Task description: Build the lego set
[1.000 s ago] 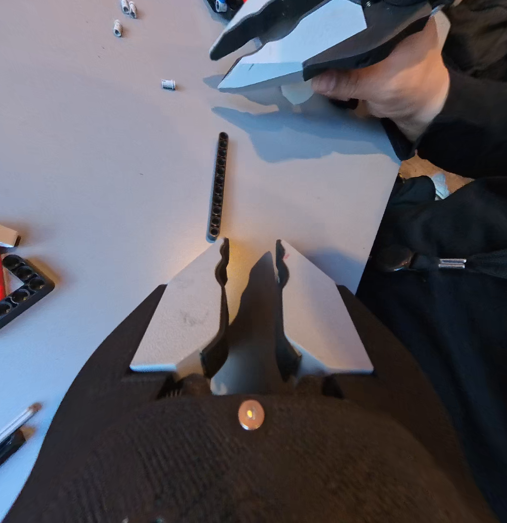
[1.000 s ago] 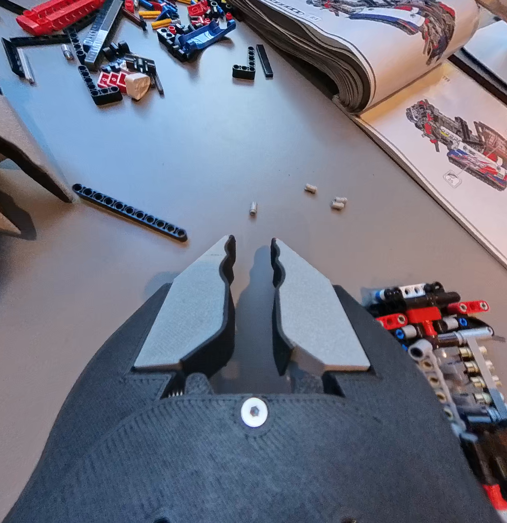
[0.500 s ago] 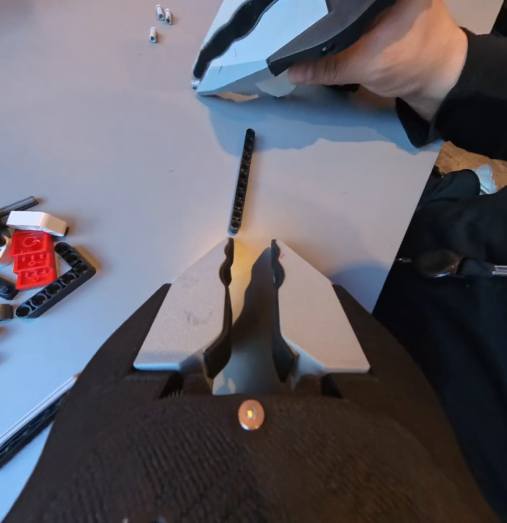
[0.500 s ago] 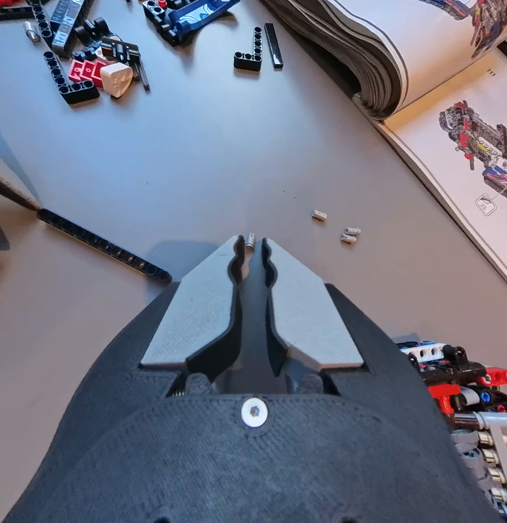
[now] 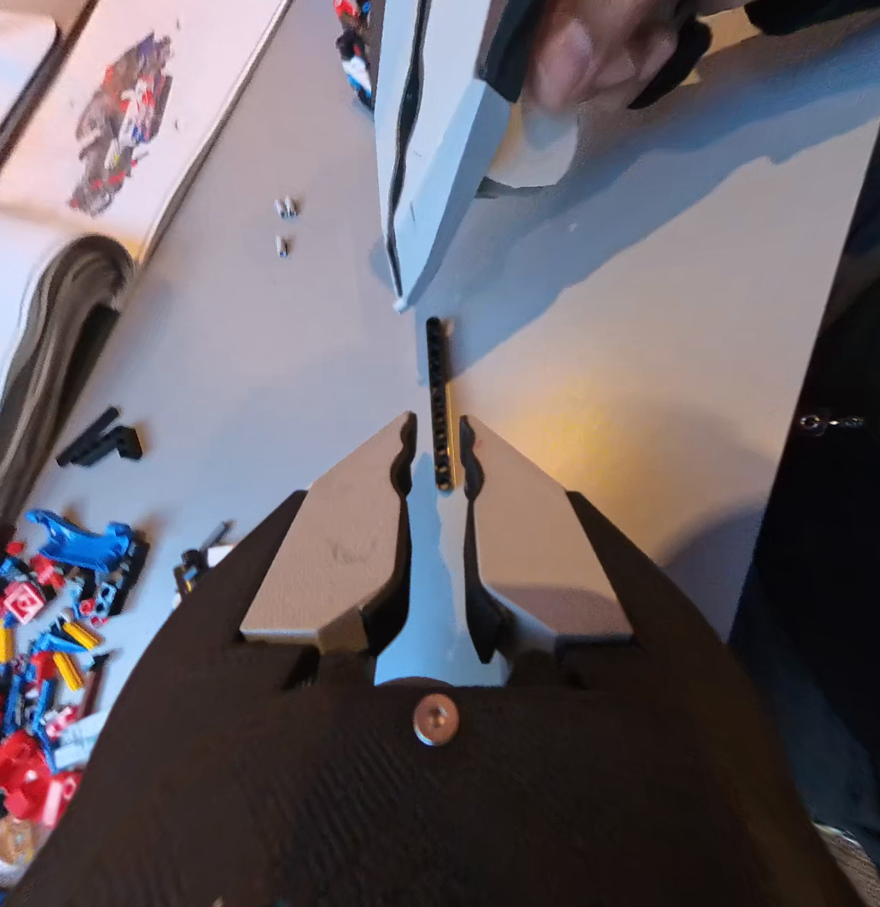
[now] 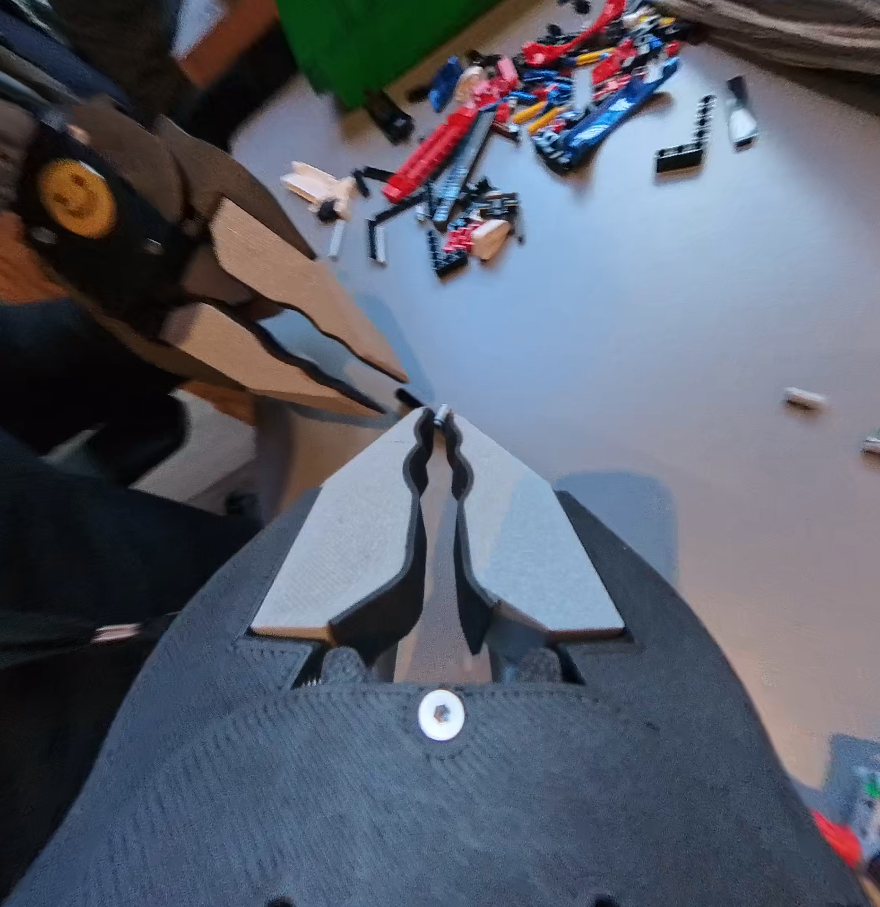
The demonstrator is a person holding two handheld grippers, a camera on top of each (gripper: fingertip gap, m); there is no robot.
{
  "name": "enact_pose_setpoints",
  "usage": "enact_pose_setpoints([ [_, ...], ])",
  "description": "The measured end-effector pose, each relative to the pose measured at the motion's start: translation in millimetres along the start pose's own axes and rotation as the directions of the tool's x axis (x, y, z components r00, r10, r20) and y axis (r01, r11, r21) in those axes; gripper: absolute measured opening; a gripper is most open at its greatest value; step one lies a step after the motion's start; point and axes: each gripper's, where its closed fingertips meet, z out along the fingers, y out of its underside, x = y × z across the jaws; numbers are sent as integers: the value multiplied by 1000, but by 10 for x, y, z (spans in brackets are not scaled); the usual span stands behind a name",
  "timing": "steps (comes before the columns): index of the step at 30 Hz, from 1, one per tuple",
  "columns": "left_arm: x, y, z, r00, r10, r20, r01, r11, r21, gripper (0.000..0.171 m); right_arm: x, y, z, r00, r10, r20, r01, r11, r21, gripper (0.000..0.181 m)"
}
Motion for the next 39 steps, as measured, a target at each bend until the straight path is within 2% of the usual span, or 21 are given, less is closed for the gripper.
enact_pose_setpoints([
  [4,45,-161,66,994,105,24,-106,994,22,11,-241,11,-76,974,125,187,-126,992,-9,2],
  [9,131,-274,118,983,179,35,-181,983,35,11,-313,143,-82,934,226,276,-218,974,-59,2],
  [18,253,-323,172,976,218,13,-218,974,61,5,-330,251,-46,916,267,298,-248,963,-103,2],
  [22,242,-343,172,972,232,46,-235,969,76,3,-325,238,-65,903,291,316,-276,957,-94,2],
  [26,227,-329,191,982,183,46,-187,979,84,2,-299,234,-61,904,297,307,-289,955,-74,4],
  [30,170,-257,221,995,94,38,-97,992,83,2,-194,227,-82,944,234,234,-234,972,-27,8],
  [34,155,-262,205,1000,4,-3,-3,993,119,1,-171,186,-107,981,107,162,-113,993,24,8],
  [39,125,-268,189,1000,-6,13,4,992,125,1,-206,155,-78,987,72,143,-78,996,35,6],
])
